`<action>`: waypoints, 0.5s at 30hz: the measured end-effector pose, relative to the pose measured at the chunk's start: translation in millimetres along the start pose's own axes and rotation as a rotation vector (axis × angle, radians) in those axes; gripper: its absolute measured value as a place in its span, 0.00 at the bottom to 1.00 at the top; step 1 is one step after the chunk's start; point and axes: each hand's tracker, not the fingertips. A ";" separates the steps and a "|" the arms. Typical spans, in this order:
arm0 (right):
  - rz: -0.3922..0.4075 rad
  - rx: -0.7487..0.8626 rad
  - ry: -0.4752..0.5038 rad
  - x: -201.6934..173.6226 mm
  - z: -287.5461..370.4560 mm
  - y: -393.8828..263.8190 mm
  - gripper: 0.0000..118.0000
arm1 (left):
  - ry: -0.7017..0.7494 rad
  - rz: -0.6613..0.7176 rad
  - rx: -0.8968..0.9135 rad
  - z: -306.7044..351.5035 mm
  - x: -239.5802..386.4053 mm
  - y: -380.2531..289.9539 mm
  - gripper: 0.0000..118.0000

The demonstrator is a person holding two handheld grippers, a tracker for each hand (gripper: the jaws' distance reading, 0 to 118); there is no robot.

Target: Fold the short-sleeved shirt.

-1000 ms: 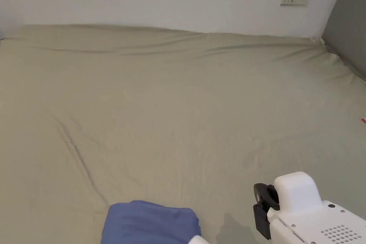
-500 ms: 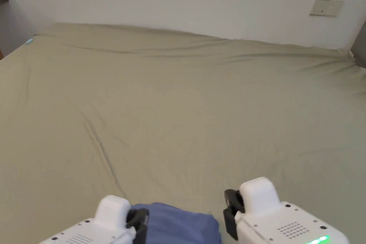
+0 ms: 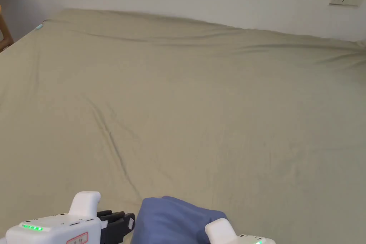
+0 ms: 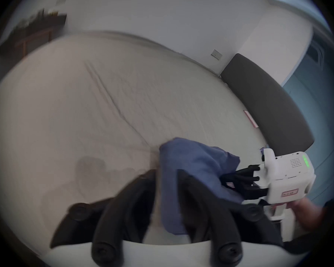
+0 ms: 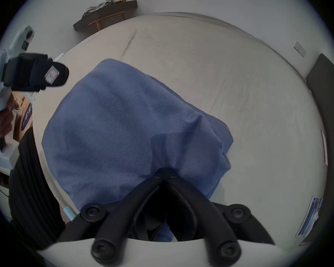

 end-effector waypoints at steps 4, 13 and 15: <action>-0.002 0.003 0.029 5.6 2.1 -3.2 0.01 | -0.158 0.152 -0.083 -19.7 -23.2 2.0 0.98; -0.035 0.035 0.046 7.9 0.8 -9.4 0.01 | -0.529 0.531 -0.280 -94.8 -48.3 -9.8 0.99; -0.038 0.033 0.049 8.5 0.0 -9.1 0.01 | -0.602 0.586 -0.304 -105.9 -33.9 -14.1 0.98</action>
